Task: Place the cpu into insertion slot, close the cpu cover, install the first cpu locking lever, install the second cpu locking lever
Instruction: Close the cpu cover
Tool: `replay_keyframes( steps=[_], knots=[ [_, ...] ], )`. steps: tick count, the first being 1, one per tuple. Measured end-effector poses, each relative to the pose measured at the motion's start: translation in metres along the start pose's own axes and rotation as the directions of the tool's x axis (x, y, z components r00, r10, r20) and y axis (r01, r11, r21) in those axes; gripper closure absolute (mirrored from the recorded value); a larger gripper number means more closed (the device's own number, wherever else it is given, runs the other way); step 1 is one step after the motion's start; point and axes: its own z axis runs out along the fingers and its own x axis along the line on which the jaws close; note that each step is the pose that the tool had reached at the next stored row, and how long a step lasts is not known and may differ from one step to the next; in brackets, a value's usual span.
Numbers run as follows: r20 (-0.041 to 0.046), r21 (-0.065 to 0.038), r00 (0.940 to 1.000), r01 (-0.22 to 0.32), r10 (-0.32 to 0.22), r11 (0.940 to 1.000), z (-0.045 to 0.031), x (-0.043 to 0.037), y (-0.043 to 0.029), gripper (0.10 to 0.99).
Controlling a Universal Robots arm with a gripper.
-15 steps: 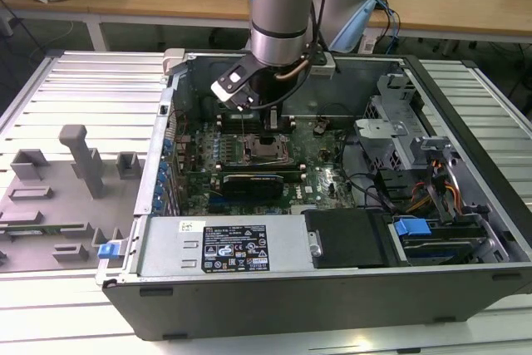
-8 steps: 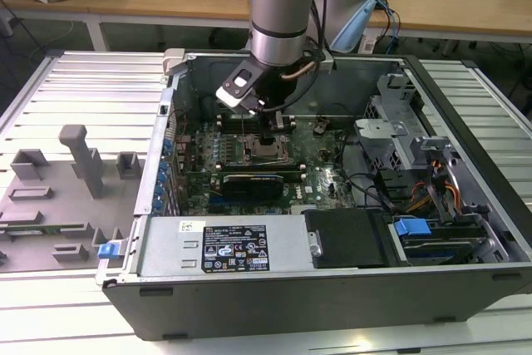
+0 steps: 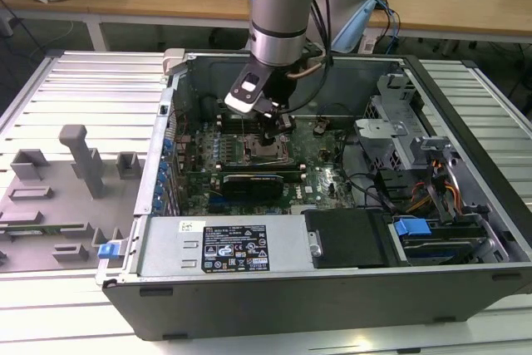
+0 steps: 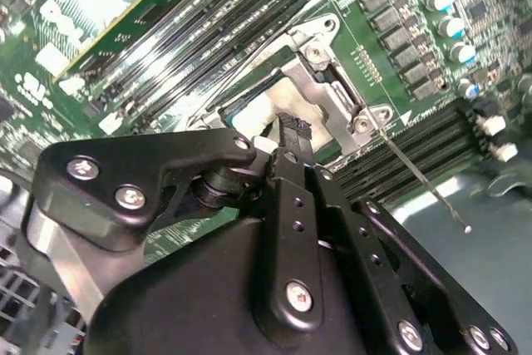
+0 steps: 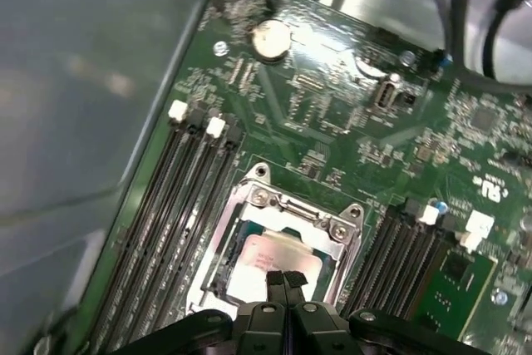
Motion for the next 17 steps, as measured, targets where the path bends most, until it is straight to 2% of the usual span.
replay_keyframes(
  steps=[3,4,6,9,10,14,16,17],
  knots=[
    [0.0008,0.000,0.9981,0.062,-0.062,0.9981,0.0000,0.0000,0.0000,0.980],
    [0.0014,0.001,0.9946,0.104,-0.104,0.9946,0.0000,0.0000,0.0000,0.980],
    [0.0021,0.001,0.9894,0.145,-0.145,0.9894,0.0000,0.0000,0.0000,0.980],
    [0.0036,0.002,0.9738,0.227,-0.227,0.9738,0.0000,0.0000,0.0000,0.980],
    [0.0040,0.003,0.9670,0.255,-0.255,0.9670,0.0000,0.0000,0.0000,0.980],
    [0.0054,0.004,0.9230,0.385,-0.385,0.9230,0.0000,0.0000,0.0000,0.980],
    [0.0057,0.005,0.9083,0.418,-0.418,0.9083,0.0000,0.0000,0.0000,0.980],
    [0.0060,0.005,0.8951,0.446,-0.446,0.8951,0.0000,0.0000,0.0000,0.980]
  ],
)
